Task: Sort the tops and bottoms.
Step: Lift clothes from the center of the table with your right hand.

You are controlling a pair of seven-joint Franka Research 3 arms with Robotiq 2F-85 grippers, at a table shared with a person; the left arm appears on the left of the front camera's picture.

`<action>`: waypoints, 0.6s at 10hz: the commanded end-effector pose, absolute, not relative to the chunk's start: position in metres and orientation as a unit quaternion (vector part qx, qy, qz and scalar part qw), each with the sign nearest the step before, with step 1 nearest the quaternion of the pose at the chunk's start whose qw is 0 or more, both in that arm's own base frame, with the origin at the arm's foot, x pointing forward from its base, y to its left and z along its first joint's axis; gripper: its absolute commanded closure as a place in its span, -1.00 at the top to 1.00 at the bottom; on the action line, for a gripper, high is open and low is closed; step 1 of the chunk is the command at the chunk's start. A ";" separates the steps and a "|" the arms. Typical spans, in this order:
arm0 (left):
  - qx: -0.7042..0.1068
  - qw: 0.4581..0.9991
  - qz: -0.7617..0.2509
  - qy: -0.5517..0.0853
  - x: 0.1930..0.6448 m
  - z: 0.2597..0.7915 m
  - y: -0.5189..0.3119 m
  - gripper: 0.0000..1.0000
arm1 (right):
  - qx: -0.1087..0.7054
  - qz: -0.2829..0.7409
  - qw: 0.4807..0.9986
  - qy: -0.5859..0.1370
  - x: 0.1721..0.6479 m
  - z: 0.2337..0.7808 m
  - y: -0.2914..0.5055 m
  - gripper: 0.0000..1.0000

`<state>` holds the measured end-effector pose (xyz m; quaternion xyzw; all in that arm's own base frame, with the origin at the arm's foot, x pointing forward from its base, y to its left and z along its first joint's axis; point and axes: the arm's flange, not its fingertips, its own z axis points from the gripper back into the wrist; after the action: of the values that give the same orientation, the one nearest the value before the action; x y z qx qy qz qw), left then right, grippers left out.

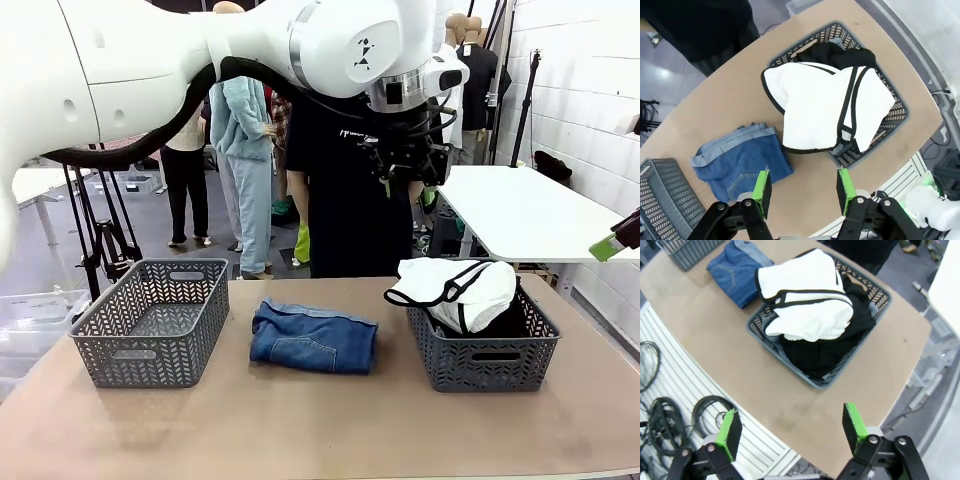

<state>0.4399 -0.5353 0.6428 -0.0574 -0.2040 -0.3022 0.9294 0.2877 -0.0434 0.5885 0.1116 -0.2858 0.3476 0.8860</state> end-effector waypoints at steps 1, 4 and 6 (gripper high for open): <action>-0.047 0.920 -0.326 -0.214 0.445 0.648 -0.546 0.37 | 0.105 0.343 0.889 -0.285 0.292 0.590 -0.042 1.00; -0.047 0.920 -0.326 -0.214 0.445 0.648 -0.546 0.37 | 0.105 0.343 0.889 -0.285 0.292 0.590 -0.042 1.00; -0.053 0.923 -0.320 -0.208 0.440 0.641 -0.541 0.37 | 0.105 0.343 0.889 -0.285 0.292 0.590 -0.042 1.00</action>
<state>0.4400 -0.5415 0.6411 -0.0529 -0.2083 -0.3207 0.9225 0.2878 -0.0434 0.5885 0.1116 -0.2858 0.3476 0.8860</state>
